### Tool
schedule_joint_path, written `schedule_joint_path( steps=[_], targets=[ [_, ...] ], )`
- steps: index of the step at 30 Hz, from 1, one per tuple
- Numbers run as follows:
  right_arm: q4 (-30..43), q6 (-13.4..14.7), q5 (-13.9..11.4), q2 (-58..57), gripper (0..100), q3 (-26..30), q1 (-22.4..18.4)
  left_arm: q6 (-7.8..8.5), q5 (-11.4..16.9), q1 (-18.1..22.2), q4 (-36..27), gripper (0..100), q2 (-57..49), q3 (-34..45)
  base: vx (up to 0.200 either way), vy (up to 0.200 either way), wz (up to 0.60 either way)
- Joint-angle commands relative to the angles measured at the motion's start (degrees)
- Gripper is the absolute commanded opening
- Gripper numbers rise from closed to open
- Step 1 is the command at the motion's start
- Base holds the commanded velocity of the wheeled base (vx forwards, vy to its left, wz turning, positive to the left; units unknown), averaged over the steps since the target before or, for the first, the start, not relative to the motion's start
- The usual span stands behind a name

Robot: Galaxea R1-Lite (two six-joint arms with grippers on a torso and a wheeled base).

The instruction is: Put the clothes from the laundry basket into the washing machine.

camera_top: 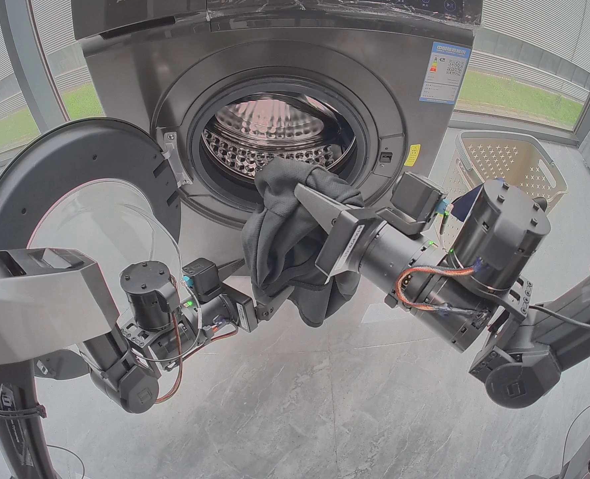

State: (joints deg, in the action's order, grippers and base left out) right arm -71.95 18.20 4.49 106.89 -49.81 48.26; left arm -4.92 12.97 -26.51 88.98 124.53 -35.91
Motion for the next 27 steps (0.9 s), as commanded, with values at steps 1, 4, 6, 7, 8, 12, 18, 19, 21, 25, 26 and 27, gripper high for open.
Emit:
schedule_joint_path(
  steps=[1, 4, 6, 7, 8, 12, 18, 19, 21, 25, 26, 27],
  targets=[
    [-0.03, -0.01, 0.0, -0.01, 0, 0.06, 0.08, 0.0, -1.28, -0.29, 0.23, 100, 1.86, -2.06, 0.0, 0.0, 0.0],
    [-0.03, -0.01, 0.0, -0.01, 0, 0.06, 0.08, -0.08, -1.81, -0.38, 0.23, 0, 1.77, -2.85, 0.0, 0.0, 0.0],
    [-0.03, -0.01, 0.0, -0.01, 0, 0.15, 0.08, -0.26, -1.81, -0.38, 0.23, 0, 1.6, -3.11, 0.0, 0.0, 0.0],
    [-0.03, -0.01, 0.0, -0.01, 0, 0.15, 0.08, -0.35, -1.81, -0.38, 0.32, 0, 1.42, -3.11, 0.0, 0.0, 0.0],
    [-0.03, -0.01, 0.0, -0.01, 0, 0.15, 0.08, -0.35, -1.81, -0.38, 0.32, 0, 1.33, -3.02, 0.0, 0.0, 0.0],
    [0.05, -0.01, 0.0, 0.25, 0, 0.33, -0.01, -0.35, -1.9, -0.47, 0.49, 0, 0.37, -1.7, 0.0, 0.0, 0.0],
    [-0.03, -0.01, 0.0, 1.22, 0, 0.24, -1.07, 0.27, -1.55, -1.35, 0.32, 0, -8.77, 6.73, 0.0, 0.0, 0.0],
    [-0.03, -0.01, 0.0, 1.57, 0, 0.15, -1.24, 0.18, -1.19, -1.43, 0.32, 0, -10.88, 9.11, 0.0, 0.0, 0.0],
    [-0.03, -0.01, 0.08, 2.01, 0, 0.24, -1.24, 0.09, -0.49, -1.61, 0.32, 0, -14.22, 13.24, 0.0, 0.0, 0.0],
    [0.23, -0.36, 0.08, 3.33, 0, 1.12, -1.33, -0.44, 2.59, -1.52, 0.23, 0, -18.53, 17.02, 0.0, 0.0, 0.0],
    [0.23, -0.45, 0.08, 3.5, 0, 1.3, -1.33, -0.44, 2.76, -1.52, 0.23, 0, -18.62, 17.02, 0.0, 0.0, 0.0],
    [0.14, -0.45, 0.17, 3.68, 100, 1.82, -1.24, -0.26, 2.76, -1.61, 0.23, 0, -18.88, 16.93, 0.0, 0.0, 0.0]
  ],
)
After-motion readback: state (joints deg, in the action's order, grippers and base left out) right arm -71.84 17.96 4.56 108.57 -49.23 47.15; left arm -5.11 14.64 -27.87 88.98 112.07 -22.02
